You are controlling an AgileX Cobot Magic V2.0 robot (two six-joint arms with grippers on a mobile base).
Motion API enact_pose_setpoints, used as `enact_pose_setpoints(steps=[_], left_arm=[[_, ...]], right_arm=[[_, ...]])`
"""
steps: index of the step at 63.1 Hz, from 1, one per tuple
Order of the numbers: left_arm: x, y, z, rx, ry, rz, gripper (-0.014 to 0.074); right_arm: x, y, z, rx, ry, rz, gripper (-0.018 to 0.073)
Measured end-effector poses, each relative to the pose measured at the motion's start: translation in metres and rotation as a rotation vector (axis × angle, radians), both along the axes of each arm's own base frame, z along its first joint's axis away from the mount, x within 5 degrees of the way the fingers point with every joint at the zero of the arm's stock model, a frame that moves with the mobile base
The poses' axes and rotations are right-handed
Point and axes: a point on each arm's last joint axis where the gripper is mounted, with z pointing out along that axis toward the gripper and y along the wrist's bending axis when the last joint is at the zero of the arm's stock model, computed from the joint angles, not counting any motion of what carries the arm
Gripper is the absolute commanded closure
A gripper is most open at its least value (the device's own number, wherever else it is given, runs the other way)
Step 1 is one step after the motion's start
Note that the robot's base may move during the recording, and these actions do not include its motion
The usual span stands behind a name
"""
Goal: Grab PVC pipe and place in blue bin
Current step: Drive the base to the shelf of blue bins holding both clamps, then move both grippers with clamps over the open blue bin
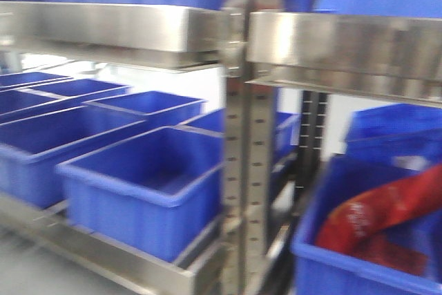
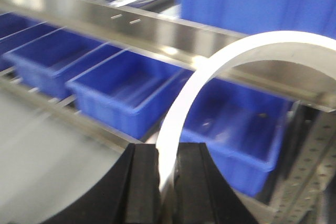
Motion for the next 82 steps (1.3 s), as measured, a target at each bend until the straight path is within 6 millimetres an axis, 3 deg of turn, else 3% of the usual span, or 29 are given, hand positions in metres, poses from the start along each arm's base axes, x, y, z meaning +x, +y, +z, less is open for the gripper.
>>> enact_pose_setpoints(steps=[82], left_arm=[[0.0,0.0,0.0,0.0,0.0,0.0,0.0707]], right_arm=[[0.0001,0.0,0.0002,-0.001,-0.002,0.0,0.0713]])
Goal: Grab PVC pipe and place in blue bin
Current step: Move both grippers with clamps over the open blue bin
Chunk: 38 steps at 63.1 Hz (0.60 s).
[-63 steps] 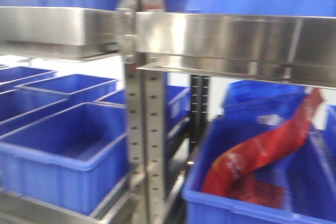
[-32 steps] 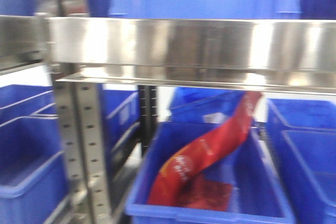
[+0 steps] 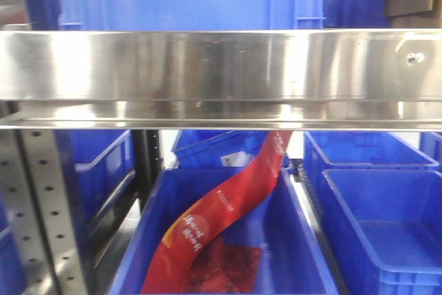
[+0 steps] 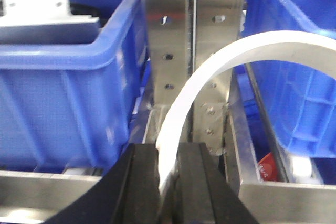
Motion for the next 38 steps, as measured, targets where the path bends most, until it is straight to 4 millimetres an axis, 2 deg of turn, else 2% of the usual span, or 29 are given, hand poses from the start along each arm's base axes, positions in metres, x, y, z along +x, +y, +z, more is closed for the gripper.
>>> enact_pose_setpoints(steps=[38], left_arm=[[0.0,0.0,0.0,0.0,0.0,0.0,0.0707]], right_arm=[[0.0,0.0,0.0,0.0,0.0,0.0,0.0713]])
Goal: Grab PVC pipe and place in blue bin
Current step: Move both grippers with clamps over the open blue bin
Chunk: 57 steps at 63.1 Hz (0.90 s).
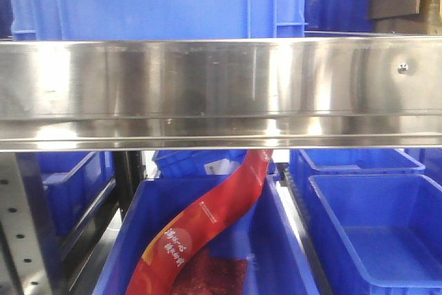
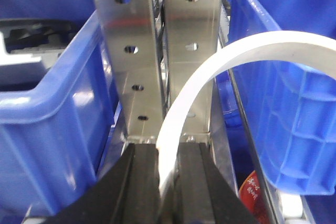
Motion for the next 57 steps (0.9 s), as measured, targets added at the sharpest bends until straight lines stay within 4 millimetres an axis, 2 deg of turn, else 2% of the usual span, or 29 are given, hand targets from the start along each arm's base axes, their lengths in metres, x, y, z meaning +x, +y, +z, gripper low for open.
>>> enact_pose_setpoints(steps=[57], left_arm=[[0.0,0.0,0.0,0.0,0.0,0.0,0.0707]], right_arm=[[0.0,0.0,0.0,0.001,0.0,0.0,0.0713]])
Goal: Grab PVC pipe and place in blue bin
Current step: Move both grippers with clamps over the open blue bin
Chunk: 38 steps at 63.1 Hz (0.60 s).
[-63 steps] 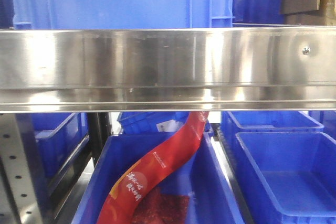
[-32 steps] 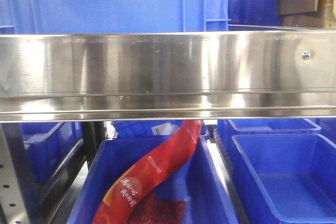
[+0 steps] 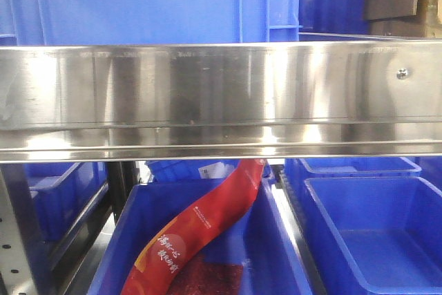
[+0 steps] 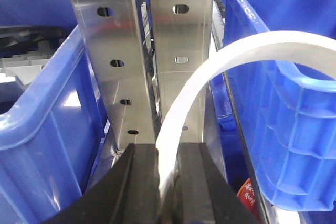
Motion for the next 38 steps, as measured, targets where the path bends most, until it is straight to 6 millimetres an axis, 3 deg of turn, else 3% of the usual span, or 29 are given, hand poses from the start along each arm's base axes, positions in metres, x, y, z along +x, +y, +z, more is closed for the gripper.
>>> enact_pose_setpoints(steps=[38], left_arm=[[0.0,0.0,0.0,0.0,0.0,0.0,0.0707]], right_arm=[[0.0,0.0,0.0,0.0,0.0,0.0,0.0713]])
